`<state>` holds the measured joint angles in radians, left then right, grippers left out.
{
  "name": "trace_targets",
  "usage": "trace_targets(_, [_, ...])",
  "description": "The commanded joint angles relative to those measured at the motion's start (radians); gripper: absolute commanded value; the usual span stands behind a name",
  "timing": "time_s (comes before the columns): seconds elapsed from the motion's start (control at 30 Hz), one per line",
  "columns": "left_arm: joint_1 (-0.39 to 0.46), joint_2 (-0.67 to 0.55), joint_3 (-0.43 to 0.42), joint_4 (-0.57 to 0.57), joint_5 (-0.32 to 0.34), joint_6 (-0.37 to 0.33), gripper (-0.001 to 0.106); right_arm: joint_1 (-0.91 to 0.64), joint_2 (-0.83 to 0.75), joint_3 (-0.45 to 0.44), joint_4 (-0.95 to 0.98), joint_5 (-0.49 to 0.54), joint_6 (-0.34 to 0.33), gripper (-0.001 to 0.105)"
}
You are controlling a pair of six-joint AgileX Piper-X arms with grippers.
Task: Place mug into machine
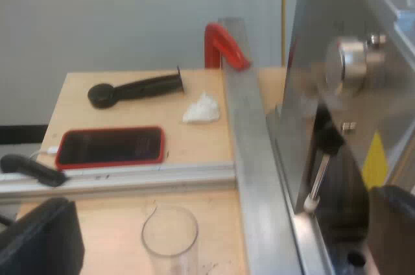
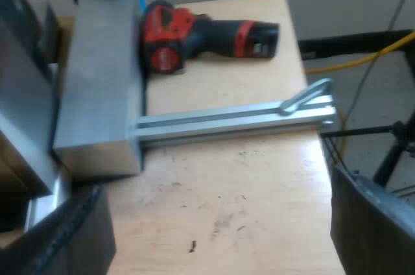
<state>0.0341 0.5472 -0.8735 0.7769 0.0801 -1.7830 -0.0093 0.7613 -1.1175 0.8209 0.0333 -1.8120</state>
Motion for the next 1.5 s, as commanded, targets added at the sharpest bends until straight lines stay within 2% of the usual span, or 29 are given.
trace_targets(0.03, [0.001,-0.034,-0.006,0.035,-0.021,0.023,0.091,-0.067,-0.044,-0.008,0.029,-0.016,-0.073,0.071])
trace_targets(0.1, [0.001,-0.086,-0.006,0.061,-0.06,0.023,0.091,-0.081,-0.097,-0.006,0.032,-0.016,-0.077,0.071])
trace_targets(0.17, [0.001,-0.124,-0.006,0.084,-0.064,0.03,0.091,-0.079,-0.141,-0.001,0.032,-0.025,-0.08,0.071])
trace_targets(0.3, [0.001,-0.216,-0.006,0.136,-0.068,0.035,0.091,-0.079,-0.267,0.051,0.032,-0.039,-0.132,0.071])
trace_targets(0.7, [0.001,-0.461,-0.006,0.266,-0.068,0.038,0.091,-0.079,-0.674,0.248,0.053,-0.039,-0.111,0.071])
trace_targets(0.87, [0.001,-0.57,-0.006,0.328,-0.068,0.081,0.091,-0.079,-0.78,0.258,0.13,-0.039,-0.099,0.071])
trace_targets(1.07, [0.001,-0.706,-0.006,0.439,-0.068,0.083,0.091,-0.076,-0.817,0.246,0.21,-0.069,-0.096,0.071])
trace_targets(1.23, [0.001,-0.702,-0.019,0.587,-0.08,0.096,0.091,-0.076,-0.817,0.246,0.209,-0.152,-0.094,0.071])
trace_targets(1.33, [0.001,-0.702,-0.017,0.588,-0.08,0.096,0.091,-0.076,-0.817,0.256,0.206,-0.152,-0.092,0.071])
trace_targets(1.43, [0.001,-0.702,0.004,0.534,-0.087,0.09,0.091,-0.076,-0.817,0.283,0.198,-0.152,-0.092,0.071])
trace_targets(1.5, [0.001,-0.702,0.056,0.445,-0.087,0.09,0.091,-0.076,-0.815,0.327,0.164,-0.158,-0.092,0.071])
